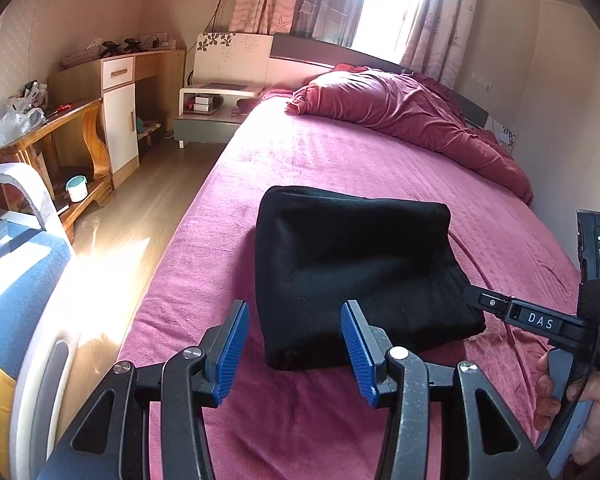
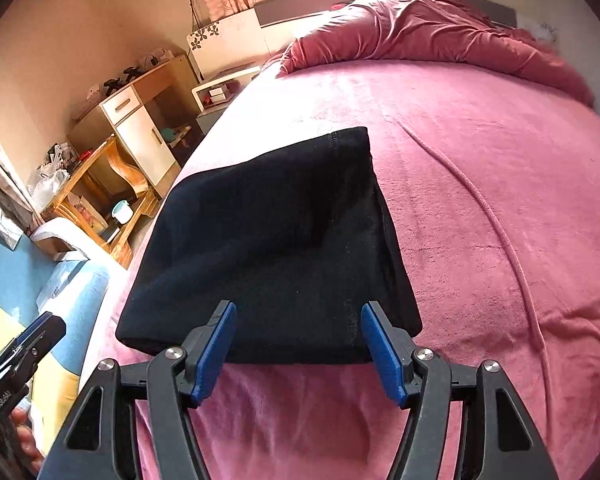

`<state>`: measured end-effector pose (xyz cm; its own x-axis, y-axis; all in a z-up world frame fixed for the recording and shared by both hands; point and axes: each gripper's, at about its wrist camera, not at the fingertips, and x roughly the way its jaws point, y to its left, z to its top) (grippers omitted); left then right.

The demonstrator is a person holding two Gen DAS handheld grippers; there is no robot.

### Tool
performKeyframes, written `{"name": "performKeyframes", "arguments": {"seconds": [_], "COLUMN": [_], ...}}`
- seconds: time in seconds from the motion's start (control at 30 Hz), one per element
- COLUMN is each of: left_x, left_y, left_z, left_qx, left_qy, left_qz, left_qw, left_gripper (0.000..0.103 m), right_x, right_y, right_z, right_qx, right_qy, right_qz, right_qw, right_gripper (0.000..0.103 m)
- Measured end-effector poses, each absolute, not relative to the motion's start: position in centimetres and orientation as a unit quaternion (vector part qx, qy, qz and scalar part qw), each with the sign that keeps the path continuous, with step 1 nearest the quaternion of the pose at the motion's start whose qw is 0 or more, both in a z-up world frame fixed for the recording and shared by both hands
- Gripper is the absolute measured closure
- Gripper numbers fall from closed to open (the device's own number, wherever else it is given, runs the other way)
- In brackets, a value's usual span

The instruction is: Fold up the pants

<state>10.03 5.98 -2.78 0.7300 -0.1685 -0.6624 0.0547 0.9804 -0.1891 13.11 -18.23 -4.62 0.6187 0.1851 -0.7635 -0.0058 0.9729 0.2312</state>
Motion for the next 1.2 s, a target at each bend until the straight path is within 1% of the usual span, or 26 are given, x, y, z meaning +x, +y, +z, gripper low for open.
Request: {"name": "performKeyframes", "arguments": {"seconds": [0.17,0.27,0.4,0.67,0.7,0.77,0.97,1.03,1.2], "left_x": [7.5,6.0,4.2,2.6,2.4,2.2,1.8,1.9,2.2], "left_y": [5.5,5.2,5.0,5.4,5.3,5.1,4.7,4.7,4.4], "left_z": [-2.0,-1.9,-2.0,-2.8,-2.8,-2.6,-1.6,-1.2,-1.0], "left_qx": [-0.065,-0.059,-0.059,-0.061,-0.055,-0.047,-0.042,-0.047,-0.047], "left_qy": [0.35,0.345,0.338,0.342,0.341,0.338,0.319,0.315,0.318], "left_qz": [-0.046,-0.037,-0.023,0.002,0.006,0.007,-0.001,-0.005,0.005], "left_qw": [0.933,0.936,0.939,0.938,0.938,0.94,0.947,0.948,0.947], "left_gripper": [0.053,0.046,0.046,0.046,0.041,0.035,0.032,0.029,0.029], "right_x": [10.3,8.7,6.7,4.0,3.8,3.4,2.9,2.8,2.9], "right_y": [-16.6,-15.8,-14.8,-13.6,-13.5,-13.5,-13.2,-13.3,-13.4], "right_z": [-3.6,-3.1,-2.9,-2.5,-2.3,-2.0,-1.2,-1.1,-1.3], "right_qx": [0.083,0.071,0.05,0.022,0.021,0.02,0.012,0.011,0.01], "right_qy": [0.41,0.401,0.39,0.375,0.373,0.367,0.351,0.349,0.35], "right_qz": [0.037,0.019,0.001,-0.01,-0.011,-0.011,-0.017,-0.019,-0.025], "right_qw": [0.908,0.913,0.92,0.927,0.928,0.93,0.936,0.937,0.936], "right_gripper": [0.035,0.033,0.03,0.028,0.028,0.027,0.026,0.025,0.025]}}
